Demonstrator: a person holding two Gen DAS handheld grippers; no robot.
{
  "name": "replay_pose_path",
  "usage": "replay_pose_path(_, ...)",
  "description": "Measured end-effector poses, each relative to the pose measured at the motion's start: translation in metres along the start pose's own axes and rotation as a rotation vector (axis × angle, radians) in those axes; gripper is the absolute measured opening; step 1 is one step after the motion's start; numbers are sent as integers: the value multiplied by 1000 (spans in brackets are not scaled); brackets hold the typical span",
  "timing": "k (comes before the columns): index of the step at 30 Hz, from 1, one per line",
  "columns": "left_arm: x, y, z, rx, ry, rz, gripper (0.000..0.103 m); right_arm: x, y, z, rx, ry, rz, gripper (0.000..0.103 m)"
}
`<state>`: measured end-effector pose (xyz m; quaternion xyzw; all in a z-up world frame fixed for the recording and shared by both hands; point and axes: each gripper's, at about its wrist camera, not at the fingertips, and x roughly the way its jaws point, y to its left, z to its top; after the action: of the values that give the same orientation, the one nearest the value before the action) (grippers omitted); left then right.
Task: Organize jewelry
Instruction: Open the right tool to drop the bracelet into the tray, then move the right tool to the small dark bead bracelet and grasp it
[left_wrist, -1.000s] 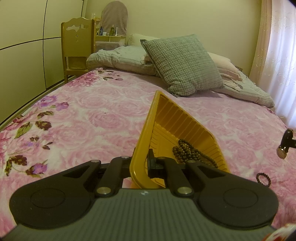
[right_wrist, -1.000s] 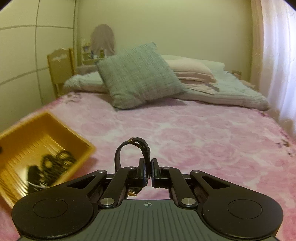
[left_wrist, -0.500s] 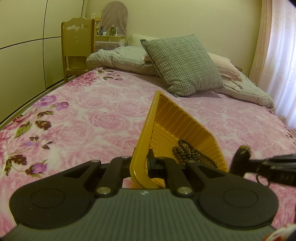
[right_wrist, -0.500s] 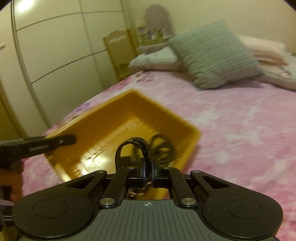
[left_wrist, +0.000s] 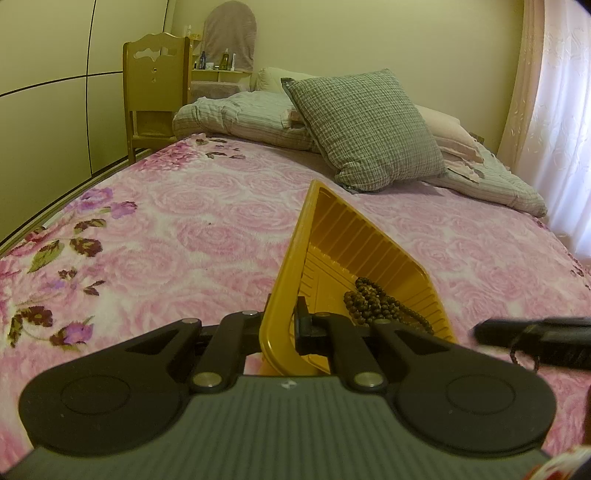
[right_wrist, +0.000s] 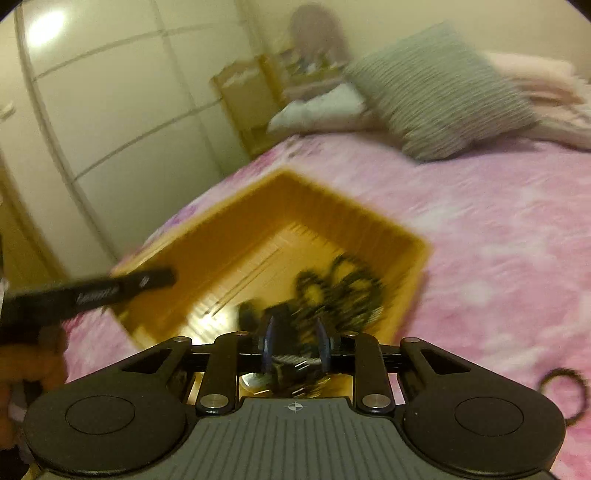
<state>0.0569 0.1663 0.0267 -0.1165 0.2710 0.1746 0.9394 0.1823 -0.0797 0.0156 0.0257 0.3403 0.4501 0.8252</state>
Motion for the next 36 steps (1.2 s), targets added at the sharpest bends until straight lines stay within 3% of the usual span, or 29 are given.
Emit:
replay_pose_path(3,0,0,0,-4,0,-3,6,-22,-24,2,52,-60,-74,42)
replay_pose_path(10,0,1,0,-3,1,-2,6,-70,-88,-18,151,-126,-319,42)
replay_pose_path(19,0,1,0,-1,0,-2,6,-95,-139,-58,186,-83,-538,42)
replay_pose_path(26,0,1,-1,0,1,-2,6,-79,-146,-64,165,-42,-527,41)
replay_pose_path(29,1,1,-1,1,0,-1,6,-68,-148,-62,146,-27,-517,28)
replay_pose_path(36,0,0,-1,0,1,-2,6,-46,-158,-59,137,11,-516,19)
